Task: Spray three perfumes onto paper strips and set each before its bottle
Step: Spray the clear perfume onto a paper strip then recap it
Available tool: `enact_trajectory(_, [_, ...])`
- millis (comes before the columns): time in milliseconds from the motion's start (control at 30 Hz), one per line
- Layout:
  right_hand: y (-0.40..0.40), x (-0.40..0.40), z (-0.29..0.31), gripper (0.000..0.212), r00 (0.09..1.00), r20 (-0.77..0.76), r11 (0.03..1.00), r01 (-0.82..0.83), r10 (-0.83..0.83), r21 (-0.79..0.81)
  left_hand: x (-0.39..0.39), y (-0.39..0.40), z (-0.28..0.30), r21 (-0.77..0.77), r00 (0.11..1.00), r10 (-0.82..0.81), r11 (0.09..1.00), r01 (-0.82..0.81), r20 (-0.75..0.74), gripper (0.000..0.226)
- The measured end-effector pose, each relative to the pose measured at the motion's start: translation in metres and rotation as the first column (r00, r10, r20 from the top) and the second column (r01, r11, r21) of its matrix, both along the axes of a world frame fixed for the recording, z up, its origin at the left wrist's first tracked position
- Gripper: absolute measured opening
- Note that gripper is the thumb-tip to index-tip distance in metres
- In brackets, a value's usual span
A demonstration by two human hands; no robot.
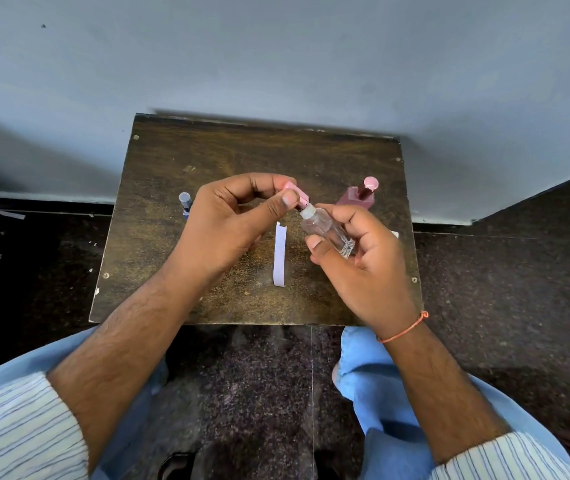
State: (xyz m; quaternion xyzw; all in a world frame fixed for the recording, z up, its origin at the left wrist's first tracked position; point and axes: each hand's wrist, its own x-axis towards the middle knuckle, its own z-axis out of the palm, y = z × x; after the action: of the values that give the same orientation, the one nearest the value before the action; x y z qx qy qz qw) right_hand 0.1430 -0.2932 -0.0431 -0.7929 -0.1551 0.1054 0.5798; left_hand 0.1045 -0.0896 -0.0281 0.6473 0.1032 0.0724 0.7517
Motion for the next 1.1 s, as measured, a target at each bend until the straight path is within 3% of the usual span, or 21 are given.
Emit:
enact_trajectory(267, [0.001, -0.003, 0.009, 0.039, 0.98, 0.197, 0.998, -0.025, 0.035, -0.053, -0.003, 0.006, 0.001, 0.163, 0.997, -0.063, 0.985, 0.056, 0.034, 0.018])
enact_trajectory(500, [0.001, -0.002, 0.005, 0.037, 0.995, 0.081, 0.997, -0.067, 0.064, 0.039, -0.007, 0.007, 0.008, 0.177, 0.998, -0.066, 0.982, 0.062, 0.014, 0.024])
enact_trajectory(633, [0.004, -0.002, 0.008, 0.035, 0.995, 0.054, 0.993, -0.083, 0.079, 0.079, -0.012, 0.01, 0.014, 0.172, 0.996, -0.061, 0.982, 0.072, -0.07, 0.033])
enact_trajectory(733, [0.009, -0.001, 0.011, 0.032, 0.987, 0.132, 0.99, -0.101, 0.087, 0.098, -0.017, 0.01, 0.018, 0.161, 0.984, -0.103, 0.979, 0.127, -0.147, 0.044])
enact_trajectory(800, [0.012, -0.002, 0.013, 0.031, 0.985, 0.156, 0.989, -0.092, 0.074, 0.112, -0.019, 0.011, 0.019, 0.082, 0.955, -0.132, 0.984, 0.159, -0.265, 0.058])
enact_trajectory(867, [0.014, -0.002, 0.013, 0.032, 0.986, 0.16, 0.987, -0.069, 0.045, 0.148, -0.02, 0.012, 0.014, 0.103, 0.924, -0.125, 0.979, 0.173, -0.363, 0.054])
enact_trajectory(933, [0.017, -0.001, 0.011, 0.032, 0.987, 0.158, 0.985, -0.05, 0.023, 0.167, -0.023, 0.014, 0.003, 0.322, 0.924, -0.061, 0.927, 0.192, -0.378, 0.031])
enact_trajectory(1000, [0.018, 0.0, 0.008, 0.033, 0.988, 0.154, 0.989, -0.031, 0.008, 0.148, -0.026, 0.016, -0.006, 0.566, 0.938, -0.02, 0.793, 0.226, -0.347, 0.014])
enact_trajectory(1100, [0.02, 0.002, 0.003, 0.034, 0.98, 0.2, 0.997, 0.004, -0.019, 0.074, -0.029, 0.017, -0.011, 0.762, 0.936, -0.041, 0.568, 0.311, -0.351, 0.025])
